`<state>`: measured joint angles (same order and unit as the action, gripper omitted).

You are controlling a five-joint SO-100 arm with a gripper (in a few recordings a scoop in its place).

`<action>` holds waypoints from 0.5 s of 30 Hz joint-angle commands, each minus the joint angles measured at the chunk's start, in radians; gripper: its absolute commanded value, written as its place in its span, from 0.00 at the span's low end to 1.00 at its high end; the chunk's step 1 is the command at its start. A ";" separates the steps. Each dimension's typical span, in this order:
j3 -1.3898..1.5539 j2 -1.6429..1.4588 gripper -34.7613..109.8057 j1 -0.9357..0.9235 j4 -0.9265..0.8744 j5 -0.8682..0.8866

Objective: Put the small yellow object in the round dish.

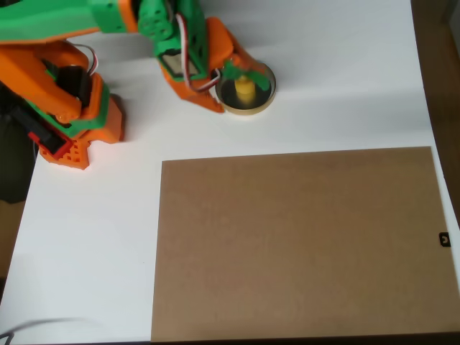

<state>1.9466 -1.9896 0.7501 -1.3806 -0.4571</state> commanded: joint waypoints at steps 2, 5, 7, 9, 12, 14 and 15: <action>-0.075 -0.121 0.41 -0.201 -0.028 -0.094; -0.075 -0.155 0.41 -0.356 -0.006 -0.121; -0.074 -0.173 0.41 -0.453 0.015 -0.127; -0.064 -0.196 0.41 -0.543 0.049 -0.118; -0.017 -0.244 0.42 -0.666 0.120 -0.086; 0.044 -0.288 0.42 -0.733 0.179 -0.057; 0.078 -0.311 0.42 -0.764 0.207 -0.048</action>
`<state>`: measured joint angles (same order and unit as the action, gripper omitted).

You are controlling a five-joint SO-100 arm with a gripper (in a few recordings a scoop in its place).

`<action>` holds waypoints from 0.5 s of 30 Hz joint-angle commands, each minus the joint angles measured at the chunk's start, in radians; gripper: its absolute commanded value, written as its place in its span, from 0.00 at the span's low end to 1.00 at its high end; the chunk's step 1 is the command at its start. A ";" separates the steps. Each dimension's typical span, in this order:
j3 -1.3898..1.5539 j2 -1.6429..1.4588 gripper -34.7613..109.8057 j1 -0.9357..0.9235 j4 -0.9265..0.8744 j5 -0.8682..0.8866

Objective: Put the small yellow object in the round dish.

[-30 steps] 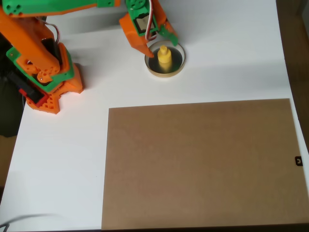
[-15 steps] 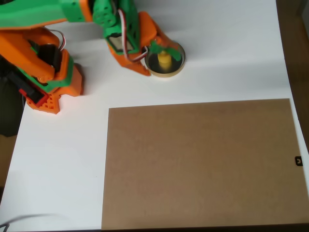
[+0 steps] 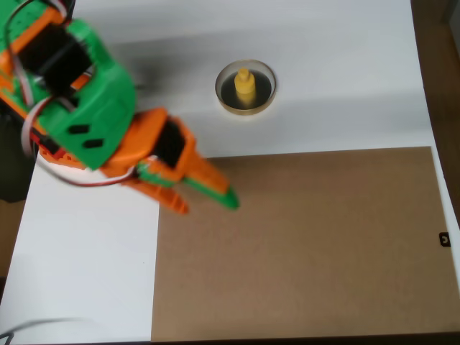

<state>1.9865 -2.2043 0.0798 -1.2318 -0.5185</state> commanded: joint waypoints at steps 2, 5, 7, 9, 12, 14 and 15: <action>0.115 -0.143 0.42 -0.149 0.112 0.035; 0.216 -0.216 0.42 -0.215 0.176 0.078; 0.270 -0.265 0.42 -0.258 0.210 0.110; 0.321 -0.319 0.42 -0.305 0.242 0.137; 0.410 -0.413 0.42 -0.380 0.302 0.167; 0.469 -0.477 0.42 -0.430 0.339 0.189; 0.497 -0.509 0.42 -0.453 0.354 0.199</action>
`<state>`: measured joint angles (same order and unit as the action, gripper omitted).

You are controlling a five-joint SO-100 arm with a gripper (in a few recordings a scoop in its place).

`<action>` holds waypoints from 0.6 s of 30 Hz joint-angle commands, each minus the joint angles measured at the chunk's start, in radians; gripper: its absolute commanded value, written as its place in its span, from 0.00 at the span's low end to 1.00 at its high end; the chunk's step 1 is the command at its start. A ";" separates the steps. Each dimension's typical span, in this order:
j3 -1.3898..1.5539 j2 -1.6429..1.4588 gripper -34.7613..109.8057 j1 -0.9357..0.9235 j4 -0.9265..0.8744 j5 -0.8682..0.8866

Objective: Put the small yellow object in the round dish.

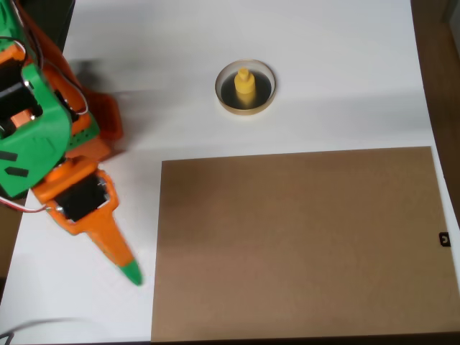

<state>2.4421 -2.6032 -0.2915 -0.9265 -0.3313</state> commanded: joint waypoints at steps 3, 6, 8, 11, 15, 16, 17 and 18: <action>0.121 -0.219 0.42 -0.155 0.083 0.067; 0.207 -0.382 0.41 -0.227 0.083 0.129; 0.272 -0.511 0.41 -0.265 0.071 0.158; 0.365 -0.692 0.42 -0.314 0.035 0.181; 0.414 -0.724 0.41 -0.364 0.023 0.213; 0.425 -0.723 0.41 -0.368 0.023 0.224; 0.436 -0.724 0.41 -0.376 0.025 0.238; 0.445 -0.724 0.40 -0.388 0.031 0.262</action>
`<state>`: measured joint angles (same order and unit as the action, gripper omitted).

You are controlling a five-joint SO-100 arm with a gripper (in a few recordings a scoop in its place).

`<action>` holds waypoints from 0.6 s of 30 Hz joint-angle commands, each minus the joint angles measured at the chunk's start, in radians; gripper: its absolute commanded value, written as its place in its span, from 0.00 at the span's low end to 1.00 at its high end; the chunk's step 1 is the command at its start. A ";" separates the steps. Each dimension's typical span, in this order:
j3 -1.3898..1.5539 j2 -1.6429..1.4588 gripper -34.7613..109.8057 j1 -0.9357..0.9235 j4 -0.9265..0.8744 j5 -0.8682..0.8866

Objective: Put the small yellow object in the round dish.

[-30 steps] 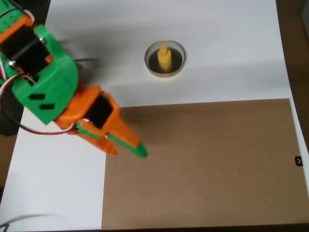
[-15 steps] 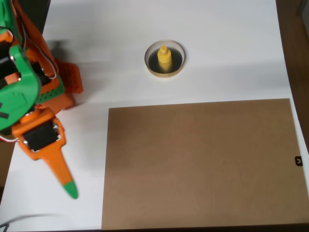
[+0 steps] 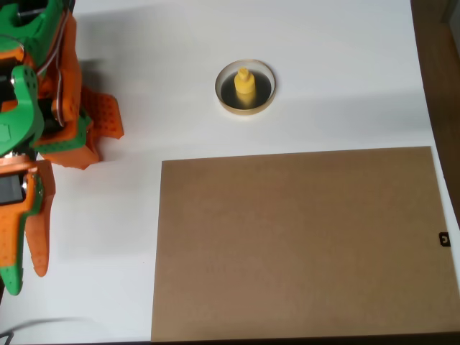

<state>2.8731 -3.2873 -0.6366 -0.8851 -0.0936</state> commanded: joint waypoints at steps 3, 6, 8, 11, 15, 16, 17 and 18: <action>0.029 -0.040 0.39 -0.078 -0.008 0.071; 0.058 -0.040 0.37 -0.103 -0.006 0.081; 0.089 -0.040 0.36 -0.112 0.003 0.067; 0.126 -0.040 0.33 -0.140 0.028 0.075; 0.140 -0.040 0.30 -0.156 0.034 0.143; 0.144 -0.040 0.29 -0.158 0.037 0.149; 0.152 -0.040 0.28 -0.158 0.041 0.143; 0.158 -0.040 0.28 -0.161 0.046 0.140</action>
<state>3.0265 -3.2919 -0.7793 -0.8575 0.0291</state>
